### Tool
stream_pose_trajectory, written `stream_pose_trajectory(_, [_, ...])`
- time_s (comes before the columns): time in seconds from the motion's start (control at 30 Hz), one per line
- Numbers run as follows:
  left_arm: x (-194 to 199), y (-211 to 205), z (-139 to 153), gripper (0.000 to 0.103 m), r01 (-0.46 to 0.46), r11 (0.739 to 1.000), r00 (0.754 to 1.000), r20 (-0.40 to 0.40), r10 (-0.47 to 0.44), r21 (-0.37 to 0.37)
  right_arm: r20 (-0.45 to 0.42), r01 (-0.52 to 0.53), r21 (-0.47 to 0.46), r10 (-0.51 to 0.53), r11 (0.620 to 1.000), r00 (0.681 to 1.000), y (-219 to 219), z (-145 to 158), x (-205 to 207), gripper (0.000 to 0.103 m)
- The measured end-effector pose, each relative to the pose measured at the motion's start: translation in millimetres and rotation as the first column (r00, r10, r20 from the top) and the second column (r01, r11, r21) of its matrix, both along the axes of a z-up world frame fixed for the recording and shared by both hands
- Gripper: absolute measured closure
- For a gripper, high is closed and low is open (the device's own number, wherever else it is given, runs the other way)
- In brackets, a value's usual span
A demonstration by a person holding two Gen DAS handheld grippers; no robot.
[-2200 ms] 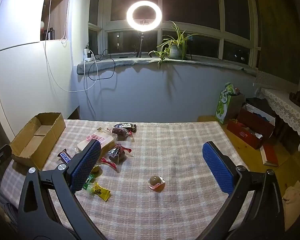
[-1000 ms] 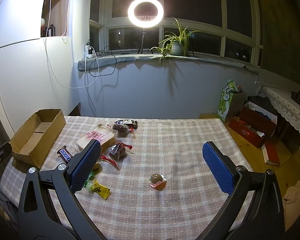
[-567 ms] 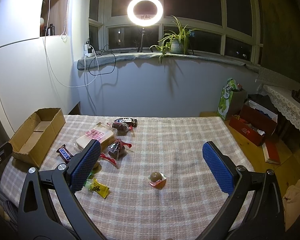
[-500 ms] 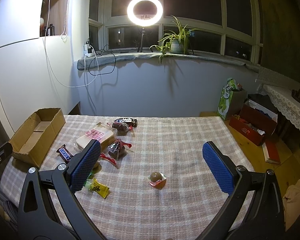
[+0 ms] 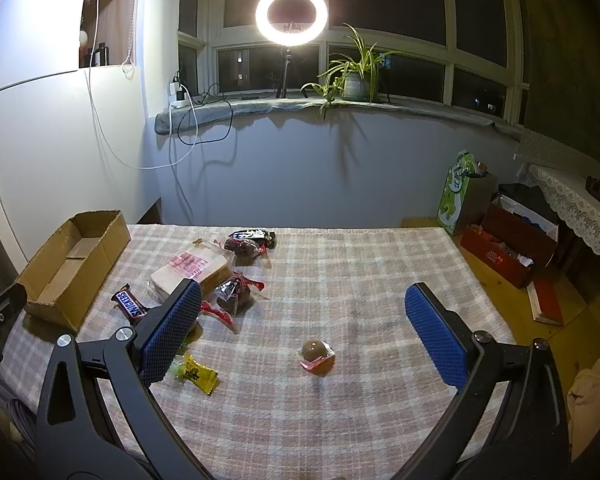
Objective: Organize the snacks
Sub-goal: 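Reach the left tool to the bagged bread slice and close on it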
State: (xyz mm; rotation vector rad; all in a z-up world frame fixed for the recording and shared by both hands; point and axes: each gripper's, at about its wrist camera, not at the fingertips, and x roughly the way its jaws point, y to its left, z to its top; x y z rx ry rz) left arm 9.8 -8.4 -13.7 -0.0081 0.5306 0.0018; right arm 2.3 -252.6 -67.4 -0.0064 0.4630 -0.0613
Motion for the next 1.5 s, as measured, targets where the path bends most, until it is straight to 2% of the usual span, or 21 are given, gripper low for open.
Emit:
stream_pose_trajectory(0.43, [30.8, -6.1, -19.1, 0.001, 0.070, 0.997, 0.995, -0.069, -0.071, -0.030, -0.072, -0.042, 0.012, 0.043, 0.999, 0.997, -1.8, -11.3, 23.9, 0.000])
stream_pose_trajectory(0.53, [40.9, -9.5, -23.7, 0.001, 0.093, 0.995, 0.992, -0.088, -0.096, -0.046, -0.100, -0.086, 0.038, 0.090, 0.996, 0.991, -2.0, -15.8, 34.2, 0.000])
stream_pose_trajectory(0.67, [58.9, -13.8, -33.0, 0.001, 0.140, 0.983, 0.978, -0.136, -0.156, -0.120, -0.149, -0.169, 0.094, 0.182, 0.981, 0.972, -1.4, -21.2, 57.0, 0.000])
stream_pose_trajectory(0.87, [81.4, -24.5, -47.0, 0.004, 0.159, 0.970, 0.964, -0.181, -0.193, -0.184, -0.198, -0.299, 0.132, 0.321, 0.945, 0.926, 6.2, -24.3, 102.1, 0.000])
stream_pose_trajectory(1.03, [98.6, -28.4, -57.1, 0.006, 0.165, 0.960, 0.954, -0.211, -0.213, -0.225, -0.272, -0.368, 0.264, 0.435, 0.892, 0.858, 4.6, -34.7, 155.6, 0.000])
stream_pose_trajectory(1.17, [113.9, -32.0, -65.9, 0.008, 0.167, 0.950, 0.945, -0.233, -0.230, -0.263, -0.321, -0.387, 0.322, 0.484, 0.864, 0.814, 5.7, -44.5, 190.2, 0.000])
stream_pose_trajectory(1.23, [121.8, -34.6, -70.8, 0.008, 0.168, 0.946, 0.940, -0.244, -0.238, -0.279, -0.346, -0.400, 0.362, 0.520, 0.842, 0.781, 7.8, -49.9, 207.9, 0.000])
stream_pose_trajectory(1.4, [140.4, -40.1, -85.7, 0.011, 0.165, 0.931, 0.921, -0.288, -0.264, -0.325, -0.401, -0.409, 0.397, 0.556, 0.822, 0.728, 21.1, -62.5, 239.3, 0.000])
stream_pose_trajectory(1.5, [148.1, -42.5, -93.5, 0.014, 0.163, 0.925, 0.911, -0.308, -0.275, -0.343, -0.432, -0.425, 0.420, 0.589, 0.802, 0.683, 33.2, -73.0, 252.4, 0.000])
